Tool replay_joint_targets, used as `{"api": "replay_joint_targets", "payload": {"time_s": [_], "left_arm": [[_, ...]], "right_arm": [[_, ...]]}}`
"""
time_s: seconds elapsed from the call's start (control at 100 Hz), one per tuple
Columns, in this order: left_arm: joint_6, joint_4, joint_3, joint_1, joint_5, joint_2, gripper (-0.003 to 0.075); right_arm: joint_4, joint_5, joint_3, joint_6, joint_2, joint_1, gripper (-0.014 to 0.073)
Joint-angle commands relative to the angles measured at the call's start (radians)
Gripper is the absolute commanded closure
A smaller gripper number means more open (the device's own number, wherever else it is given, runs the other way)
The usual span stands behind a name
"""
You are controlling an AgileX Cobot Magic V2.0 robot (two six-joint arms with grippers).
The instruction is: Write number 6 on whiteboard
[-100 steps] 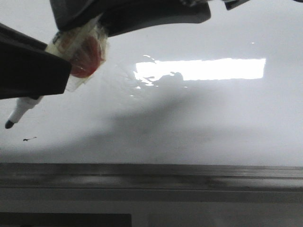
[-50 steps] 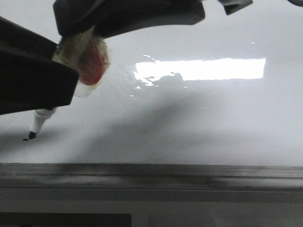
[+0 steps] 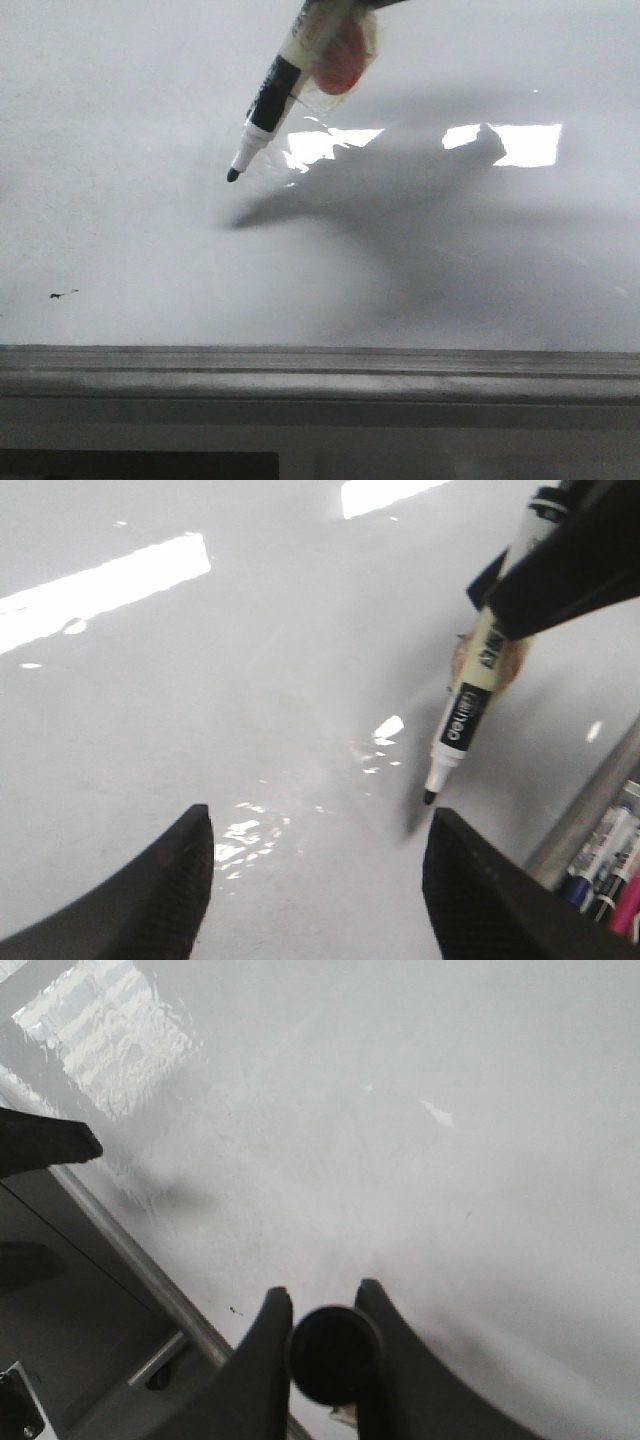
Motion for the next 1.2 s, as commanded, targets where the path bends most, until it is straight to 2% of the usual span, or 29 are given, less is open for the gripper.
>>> {"api": "replay_joint_targets", "payload": {"time_s": [0.0, 0.23, 0.49, 0.65, 0.73, 0.86, 1.08, 1.19], "left_arm": [[-0.011, -0.024, -0.034, 0.043, -0.068, -0.009, 0.0303], [-0.011, -0.028, -0.034, 0.058, -0.072, -0.009, 0.0303], [-0.011, -0.028, -0.034, 0.058, -0.081, -0.009, 0.0304], [-0.011, -0.028, -0.034, 0.058, -0.084, -0.009, 0.0316], [-0.011, -0.028, -0.034, 0.058, -0.083, -0.009, 0.0323], [-0.011, -0.028, -0.034, 0.058, -0.085, -0.009, 0.0323], [-0.011, -0.028, -0.034, 0.058, -0.085, -0.009, 0.0323], [-0.011, -0.028, -0.034, 0.058, -0.085, -0.009, 0.0323]], "right_arm": [[-0.007, -0.108, -0.041, -0.008, -0.019, -0.029, 0.0656], [-0.009, -0.107, -0.106, -0.008, 0.000, -0.097, 0.0656], [0.022, -0.070, -0.041, -0.008, 0.125, -0.070, 0.0656], [0.018, -0.042, 0.022, -0.008, 0.108, -0.049, 0.0656], [-0.028, -0.035, 0.022, -0.008, 0.060, -0.062, 0.0656], [-0.031, -0.065, -0.005, -0.008, 0.028, -0.078, 0.0656], [-0.034, -0.055, -0.059, -0.010, 0.136, -0.058, 0.0657], [-0.018, -0.062, -0.059, -0.008, 0.114, -0.056, 0.0657]]}}
